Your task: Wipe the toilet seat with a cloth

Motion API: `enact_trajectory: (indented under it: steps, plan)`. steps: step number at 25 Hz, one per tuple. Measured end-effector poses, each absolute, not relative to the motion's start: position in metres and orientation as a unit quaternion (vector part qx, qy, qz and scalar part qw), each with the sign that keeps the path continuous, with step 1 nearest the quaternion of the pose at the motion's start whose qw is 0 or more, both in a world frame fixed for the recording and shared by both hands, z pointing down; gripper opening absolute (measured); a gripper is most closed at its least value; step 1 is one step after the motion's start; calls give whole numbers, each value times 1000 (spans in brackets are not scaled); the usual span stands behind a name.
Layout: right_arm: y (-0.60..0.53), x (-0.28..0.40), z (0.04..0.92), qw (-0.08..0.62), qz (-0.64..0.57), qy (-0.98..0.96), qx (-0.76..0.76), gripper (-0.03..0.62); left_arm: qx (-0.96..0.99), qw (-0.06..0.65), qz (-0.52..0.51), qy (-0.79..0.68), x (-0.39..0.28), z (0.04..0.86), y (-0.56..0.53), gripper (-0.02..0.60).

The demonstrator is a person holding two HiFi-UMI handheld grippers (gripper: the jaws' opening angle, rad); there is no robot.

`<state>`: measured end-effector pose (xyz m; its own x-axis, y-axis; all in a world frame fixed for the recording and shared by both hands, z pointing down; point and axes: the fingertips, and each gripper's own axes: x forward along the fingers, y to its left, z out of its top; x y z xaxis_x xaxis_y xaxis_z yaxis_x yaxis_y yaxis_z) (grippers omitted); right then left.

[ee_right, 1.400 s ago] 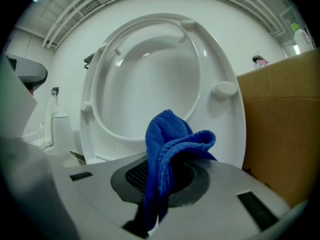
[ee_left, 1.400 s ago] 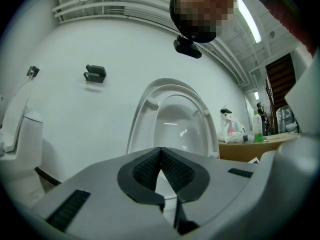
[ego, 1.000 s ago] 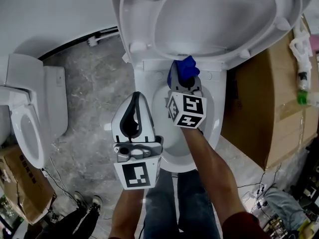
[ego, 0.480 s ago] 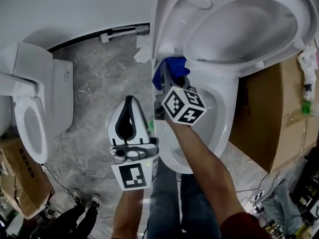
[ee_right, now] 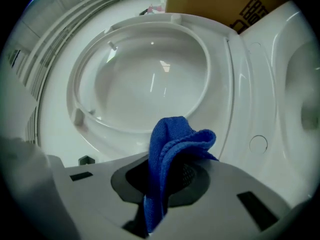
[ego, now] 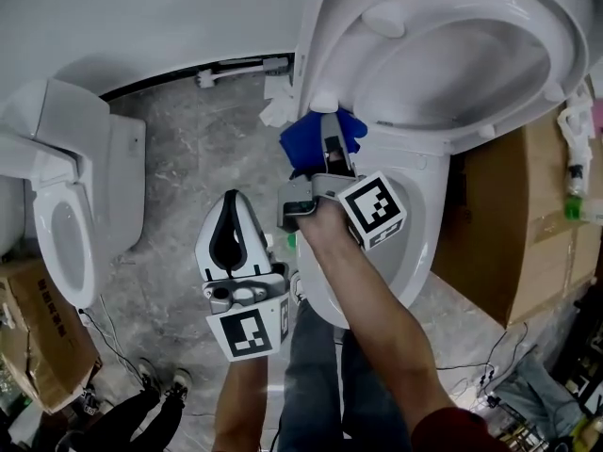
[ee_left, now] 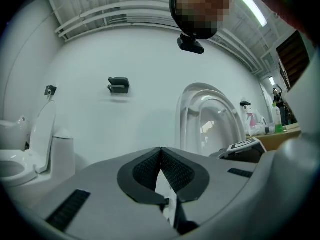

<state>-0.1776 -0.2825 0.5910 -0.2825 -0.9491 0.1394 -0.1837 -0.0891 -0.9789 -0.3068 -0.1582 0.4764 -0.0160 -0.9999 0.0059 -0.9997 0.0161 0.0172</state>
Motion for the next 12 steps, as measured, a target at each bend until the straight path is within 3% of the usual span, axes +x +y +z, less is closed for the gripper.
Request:
enact_trajectory:
  steps: [12]
  plan:
    - [-265, -162, 534, 387, -577, 534, -482, 58, 695, -7, -1, -719, -313, 423, -145, 15]
